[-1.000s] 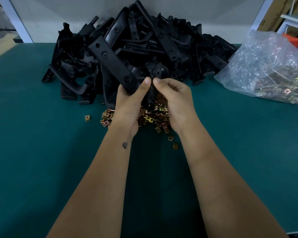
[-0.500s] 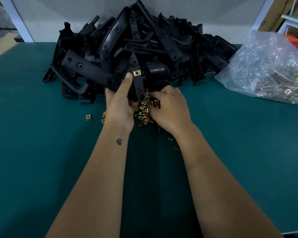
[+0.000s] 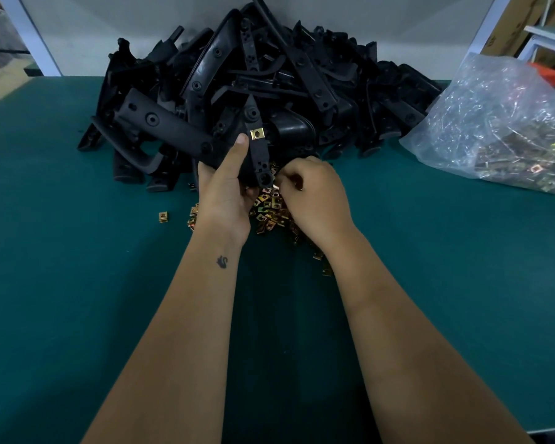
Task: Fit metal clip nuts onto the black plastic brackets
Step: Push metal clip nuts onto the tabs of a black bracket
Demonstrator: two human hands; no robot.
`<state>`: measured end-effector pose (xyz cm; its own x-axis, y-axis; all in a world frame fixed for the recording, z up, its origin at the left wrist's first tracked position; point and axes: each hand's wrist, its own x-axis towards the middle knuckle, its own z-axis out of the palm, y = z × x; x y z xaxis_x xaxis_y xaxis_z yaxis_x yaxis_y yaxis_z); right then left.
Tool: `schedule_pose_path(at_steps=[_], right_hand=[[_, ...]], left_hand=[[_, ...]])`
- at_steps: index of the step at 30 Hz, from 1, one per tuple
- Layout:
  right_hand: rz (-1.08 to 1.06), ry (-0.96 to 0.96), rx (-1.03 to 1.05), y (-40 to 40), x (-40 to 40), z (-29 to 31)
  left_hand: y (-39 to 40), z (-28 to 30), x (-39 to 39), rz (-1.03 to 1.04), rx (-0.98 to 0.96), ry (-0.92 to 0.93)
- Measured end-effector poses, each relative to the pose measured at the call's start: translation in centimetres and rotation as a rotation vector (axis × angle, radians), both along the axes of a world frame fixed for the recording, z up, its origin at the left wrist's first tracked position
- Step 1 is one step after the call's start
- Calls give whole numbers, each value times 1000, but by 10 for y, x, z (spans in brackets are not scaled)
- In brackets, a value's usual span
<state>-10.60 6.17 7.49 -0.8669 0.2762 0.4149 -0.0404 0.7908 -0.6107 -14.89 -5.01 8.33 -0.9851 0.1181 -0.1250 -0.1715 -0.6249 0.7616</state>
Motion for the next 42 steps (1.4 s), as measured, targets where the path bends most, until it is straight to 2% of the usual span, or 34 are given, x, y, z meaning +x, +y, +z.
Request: schedule_pose_path(at_steps=[5, 11, 19, 23, 31, 42], right_hand=[[64, 75, -703, 1, 3, 12], [174, 172, -1022, 5, 3, 14], [153, 209, -1005, 6, 4, 13], [137, 168, -1012, 6, 3, 13], [254, 105, -1150, 6, 5, 15], [276, 114, -1241, 7, 5, 16]], left_hand=[[-1, 1, 0, -8, 24, -6], [-1, 2, 0, -85, -3, -8], [0, 3, 2, -134, -15, -3], [-1, 3, 2, -163, 9, 11], [2, 2, 4, -217, 13, 42], [2, 1, 4, -244, 40, 35]])
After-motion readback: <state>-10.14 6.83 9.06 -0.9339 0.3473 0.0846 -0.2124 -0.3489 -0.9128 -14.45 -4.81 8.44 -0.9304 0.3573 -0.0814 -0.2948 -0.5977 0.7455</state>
